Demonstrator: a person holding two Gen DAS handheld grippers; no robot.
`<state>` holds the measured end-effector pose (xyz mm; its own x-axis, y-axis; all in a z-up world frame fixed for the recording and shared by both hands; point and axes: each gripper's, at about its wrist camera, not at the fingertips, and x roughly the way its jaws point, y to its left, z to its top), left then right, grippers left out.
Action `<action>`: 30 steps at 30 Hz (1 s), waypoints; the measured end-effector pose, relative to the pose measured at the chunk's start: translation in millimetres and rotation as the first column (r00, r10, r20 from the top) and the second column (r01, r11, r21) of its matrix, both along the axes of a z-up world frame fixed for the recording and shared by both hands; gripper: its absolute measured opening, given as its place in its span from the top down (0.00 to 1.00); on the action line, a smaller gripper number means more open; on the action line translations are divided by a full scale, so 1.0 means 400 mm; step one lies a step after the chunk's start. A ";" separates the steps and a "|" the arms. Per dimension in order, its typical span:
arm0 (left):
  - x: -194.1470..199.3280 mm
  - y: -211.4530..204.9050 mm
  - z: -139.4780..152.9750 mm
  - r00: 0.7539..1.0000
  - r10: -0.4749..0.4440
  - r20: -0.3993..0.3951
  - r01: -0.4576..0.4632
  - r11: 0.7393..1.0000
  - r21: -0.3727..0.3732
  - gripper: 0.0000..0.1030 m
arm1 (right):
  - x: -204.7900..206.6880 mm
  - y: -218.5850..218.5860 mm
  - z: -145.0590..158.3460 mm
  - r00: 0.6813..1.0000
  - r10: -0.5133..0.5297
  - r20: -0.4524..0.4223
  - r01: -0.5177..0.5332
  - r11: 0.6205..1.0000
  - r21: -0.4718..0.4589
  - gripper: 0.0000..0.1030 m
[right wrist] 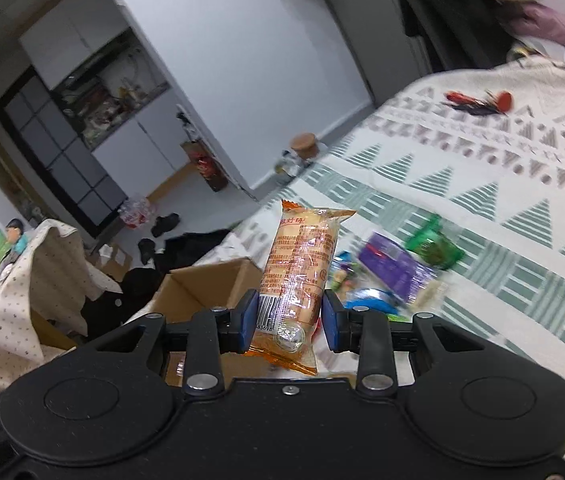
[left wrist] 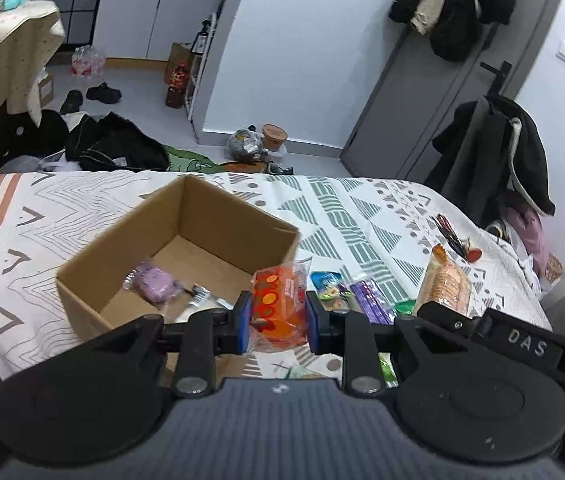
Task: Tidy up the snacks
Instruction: 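Carry both packets over the box and open both tools to drop them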
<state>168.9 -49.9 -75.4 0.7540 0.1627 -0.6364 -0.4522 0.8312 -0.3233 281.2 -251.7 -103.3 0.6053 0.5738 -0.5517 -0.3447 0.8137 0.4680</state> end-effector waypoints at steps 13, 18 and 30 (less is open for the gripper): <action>-0.021 0.151 0.003 0.999 0.039 0.008 -0.039 0.999 -0.022 0.75 | -0.030 0.146 0.008 0.999 0.024 0.037 -0.026 0.999 0.048 0.68; -0.009 0.197 -0.013 0.999 0.041 -0.006 -0.041 0.998 -0.046 0.75 | -0.031 0.188 0.008 0.999 0.037 0.036 -0.039 0.998 0.047 0.68; 0.042 0.289 -0.073 0.997 0.050 -0.056 -0.055 0.994 -0.091 0.75 | -0.010 0.270 -0.024 0.998 0.070 -0.005 -0.069 0.997 0.030 0.68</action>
<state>185.6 65.8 -104.6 0.7102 0.1401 -0.6899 -0.5135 0.7736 -0.3714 277.3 -143.7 -113.1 0.5600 0.6308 -0.5371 -0.3969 0.7733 0.4944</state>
